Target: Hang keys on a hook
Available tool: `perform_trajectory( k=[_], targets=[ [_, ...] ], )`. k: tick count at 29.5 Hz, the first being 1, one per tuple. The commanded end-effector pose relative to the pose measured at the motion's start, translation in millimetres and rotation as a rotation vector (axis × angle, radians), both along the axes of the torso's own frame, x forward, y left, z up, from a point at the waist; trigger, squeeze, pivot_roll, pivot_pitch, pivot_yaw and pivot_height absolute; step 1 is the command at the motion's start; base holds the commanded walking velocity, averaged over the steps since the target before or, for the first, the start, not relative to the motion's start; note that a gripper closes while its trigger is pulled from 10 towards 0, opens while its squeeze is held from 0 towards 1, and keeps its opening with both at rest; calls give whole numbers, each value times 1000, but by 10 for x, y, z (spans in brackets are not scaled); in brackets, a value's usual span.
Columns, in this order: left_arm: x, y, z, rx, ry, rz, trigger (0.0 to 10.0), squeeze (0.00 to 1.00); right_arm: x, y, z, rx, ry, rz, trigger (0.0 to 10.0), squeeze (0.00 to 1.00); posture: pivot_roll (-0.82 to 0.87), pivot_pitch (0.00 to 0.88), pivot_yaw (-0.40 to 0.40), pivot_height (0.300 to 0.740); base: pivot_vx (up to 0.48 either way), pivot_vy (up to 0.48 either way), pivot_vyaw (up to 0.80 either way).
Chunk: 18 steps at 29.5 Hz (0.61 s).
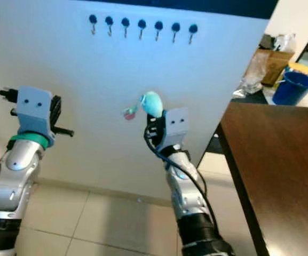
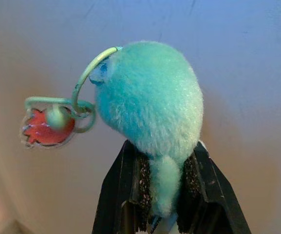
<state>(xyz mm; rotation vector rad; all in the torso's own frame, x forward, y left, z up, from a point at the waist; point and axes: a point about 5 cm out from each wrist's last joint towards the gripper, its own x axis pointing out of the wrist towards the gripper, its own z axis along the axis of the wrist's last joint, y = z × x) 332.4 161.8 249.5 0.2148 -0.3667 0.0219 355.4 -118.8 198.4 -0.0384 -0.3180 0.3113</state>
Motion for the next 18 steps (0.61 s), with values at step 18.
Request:
perform_trajectory(
  k=[18],
  targets=[
    [-27, -343, 546, -34, -195, -140, 10000, 0, -142, 40, -43, -61, -5, 95, 10000, 0, 74, 53, 83, 740, 34, 0, 0]
  ],
)
